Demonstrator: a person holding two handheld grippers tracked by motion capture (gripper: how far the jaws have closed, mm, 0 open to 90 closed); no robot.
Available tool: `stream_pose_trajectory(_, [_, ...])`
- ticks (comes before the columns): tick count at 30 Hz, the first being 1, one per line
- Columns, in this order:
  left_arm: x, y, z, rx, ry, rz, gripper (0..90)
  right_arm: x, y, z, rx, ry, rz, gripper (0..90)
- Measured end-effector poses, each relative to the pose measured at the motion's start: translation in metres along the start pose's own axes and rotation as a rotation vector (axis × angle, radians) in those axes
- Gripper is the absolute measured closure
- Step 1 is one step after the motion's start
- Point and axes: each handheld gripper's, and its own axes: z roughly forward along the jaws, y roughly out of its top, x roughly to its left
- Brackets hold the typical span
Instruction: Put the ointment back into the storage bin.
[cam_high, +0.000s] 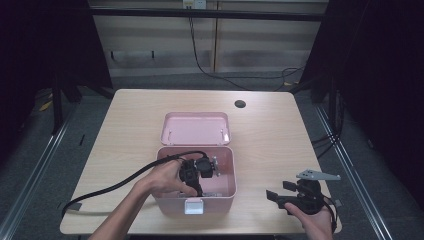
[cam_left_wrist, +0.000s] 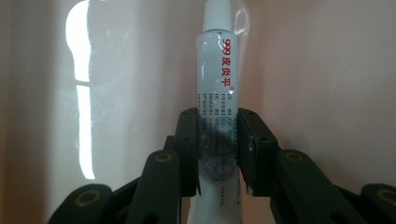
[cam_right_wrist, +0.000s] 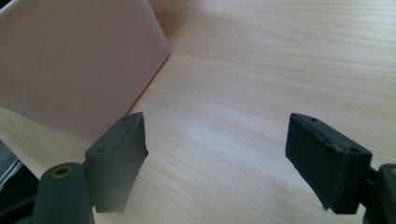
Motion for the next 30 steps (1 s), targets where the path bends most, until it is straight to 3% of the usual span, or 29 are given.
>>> stream_pose_trajectory(6, [0.006, 0.004, 0.01, 0.027, -0.008, -0.01, 71.1, 0.0, 0.0, -0.001, -0.005, -0.007, -0.001, 20.7])
stream_pose_trajectory(12, [0.006, 0.004, 0.016, 0.063, -0.019, 0.006, 71.1, 0.0, 0.0, -0.001, -0.004, -0.003, -0.005, 20.6])
stream_pose_trajectory(18, [0.011, 0.006, 0.02, 0.065, -0.023, -0.016, 71.0, 0.0, 0.0, 0.0, -0.003, -0.003, -0.003, 20.6])
stream_pose_trajectory(25, [0.011, 0.005, 0.024, 0.074, -0.036, -0.008, 71.0, 0.0, 0.0, 0.0, -0.005, -0.002, -0.002, 20.6])
stream_pose_trajectory(30, [0.011, 0.005, 0.026, 0.089, -0.022, -0.012, 70.6, 0.0, 0.0, 0.0, -0.005, -0.002, -0.001, 20.6])
